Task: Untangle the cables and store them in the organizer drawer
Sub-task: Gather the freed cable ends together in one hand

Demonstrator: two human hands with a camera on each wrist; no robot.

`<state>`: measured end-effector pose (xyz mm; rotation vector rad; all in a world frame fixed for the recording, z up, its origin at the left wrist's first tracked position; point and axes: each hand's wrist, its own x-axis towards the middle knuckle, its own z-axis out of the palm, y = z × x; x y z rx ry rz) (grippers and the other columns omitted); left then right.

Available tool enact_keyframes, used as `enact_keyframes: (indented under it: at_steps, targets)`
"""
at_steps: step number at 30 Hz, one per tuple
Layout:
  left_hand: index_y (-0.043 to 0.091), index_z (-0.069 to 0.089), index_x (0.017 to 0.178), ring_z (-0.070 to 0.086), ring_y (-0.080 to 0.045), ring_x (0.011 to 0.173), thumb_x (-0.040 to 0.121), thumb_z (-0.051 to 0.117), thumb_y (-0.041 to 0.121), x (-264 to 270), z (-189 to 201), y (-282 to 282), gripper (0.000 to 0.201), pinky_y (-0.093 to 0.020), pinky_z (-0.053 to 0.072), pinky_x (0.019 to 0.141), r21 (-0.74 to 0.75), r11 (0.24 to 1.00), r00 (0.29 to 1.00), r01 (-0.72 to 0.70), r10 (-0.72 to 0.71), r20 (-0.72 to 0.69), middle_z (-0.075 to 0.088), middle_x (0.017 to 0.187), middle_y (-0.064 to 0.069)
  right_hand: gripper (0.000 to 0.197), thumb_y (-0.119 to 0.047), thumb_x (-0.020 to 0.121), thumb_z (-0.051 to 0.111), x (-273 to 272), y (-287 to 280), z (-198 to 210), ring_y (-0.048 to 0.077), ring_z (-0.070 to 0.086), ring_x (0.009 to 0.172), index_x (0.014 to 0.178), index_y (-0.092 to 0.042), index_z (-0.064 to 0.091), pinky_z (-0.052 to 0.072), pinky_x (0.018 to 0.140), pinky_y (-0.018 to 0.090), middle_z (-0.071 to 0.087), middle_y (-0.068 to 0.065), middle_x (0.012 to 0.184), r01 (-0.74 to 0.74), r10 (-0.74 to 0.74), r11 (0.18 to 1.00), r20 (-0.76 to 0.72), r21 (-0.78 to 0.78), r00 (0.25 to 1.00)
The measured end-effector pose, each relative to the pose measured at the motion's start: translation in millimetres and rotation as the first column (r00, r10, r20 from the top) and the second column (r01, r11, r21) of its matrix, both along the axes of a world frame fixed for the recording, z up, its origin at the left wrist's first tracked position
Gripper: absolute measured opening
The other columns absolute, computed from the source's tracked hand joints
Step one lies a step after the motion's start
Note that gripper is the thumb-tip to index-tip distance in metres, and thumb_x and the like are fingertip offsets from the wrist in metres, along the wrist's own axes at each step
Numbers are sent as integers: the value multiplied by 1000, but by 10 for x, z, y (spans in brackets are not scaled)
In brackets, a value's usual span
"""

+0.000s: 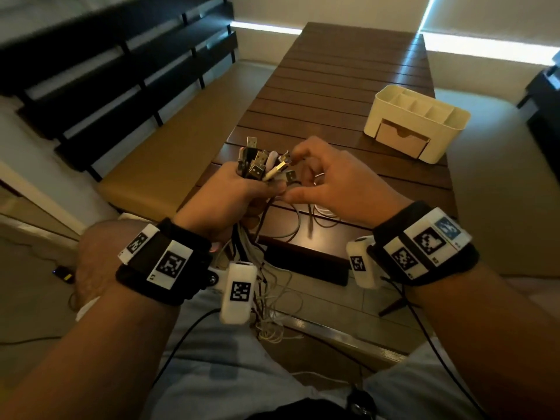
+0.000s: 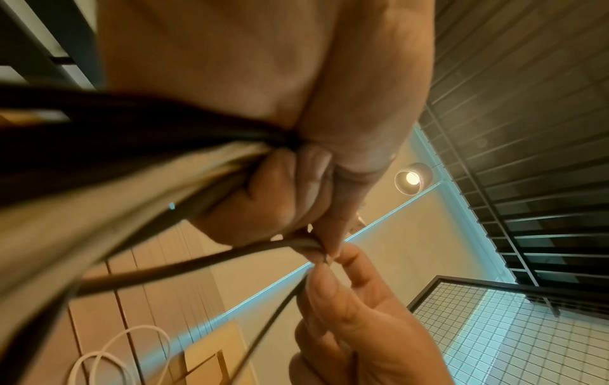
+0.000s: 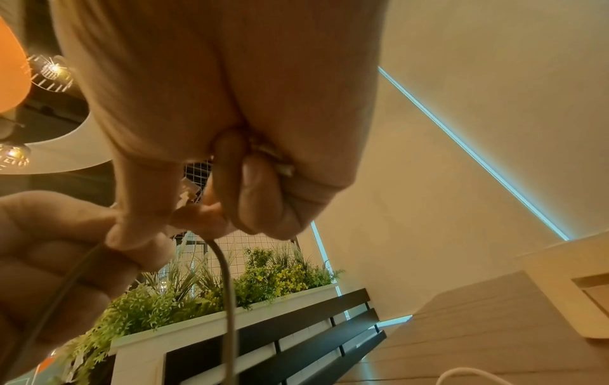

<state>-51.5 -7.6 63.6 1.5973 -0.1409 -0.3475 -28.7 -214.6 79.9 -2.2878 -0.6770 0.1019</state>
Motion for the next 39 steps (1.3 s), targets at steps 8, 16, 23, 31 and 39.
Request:
enact_keyframes:
  at_steps: [8, 16, 23, 31, 39]
  targets:
    - [5, 63, 90, 26, -11, 44, 98, 58, 14, 32, -3, 35, 13, -23, 23, 43, -44, 981, 980, -190, 192, 46, 33, 53, 5, 15, -46, 90, 66, 101, -104, -201, 5, 60, 87, 94, -32, 68, 41, 72, 23, 66, -12, 88, -204, 49, 867, -329, -455, 943]
    - [8, 60, 84, 22, -9, 42, 99, 57, 15, 117, -59, 8, 16, -22, 19, 43, -165, 966, 979, -199, 203, 7, 28, 52, 6, 29, -51, 92, 61, 201, -95, -404, 1, 62, 88, 112, -31, 69, 44, 84, 29, 71, -11, 82, -242, 32, 859, -424, -451, 905]
    - [12, 58, 87, 22, -8, 43, 99, 57, 21, 139, -13, -120, 15, -21, 26, 41, -303, 936, 981, -180, 192, 11, 27, 52, 7, 47, -43, 84, 74, 10, 162, -411, 10, 65, 95, 127, -48, 53, 47, 86, 35, 72, -4, 101, -324, 193, 932, -534, -164, 824]
    - [12, 58, 84, 18, -8, 45, 101, 54, 20, 150, -104, -233, 19, -21, 19, 41, -334, 917, 976, -217, 194, -102, 22, 55, 5, 28, -46, 85, 72, 125, 94, -418, 1, 60, 69, 106, -27, 72, 46, 71, 23, 72, -5, 84, -477, 245, 848, -627, -232, 740]
    - [13, 55, 84, 25, -6, 42, 100, 55, 23, 452, -416, -370, 19, -19, 25, 43, -356, 887, 950, -294, 229, -214, 28, 51, 7, 25, -34, 100, 54, 294, 95, -786, 9, 61, 93, 119, -27, 70, 48, 82, 28, 69, -6, 104, -126, 43, 969, -359, -211, 932]
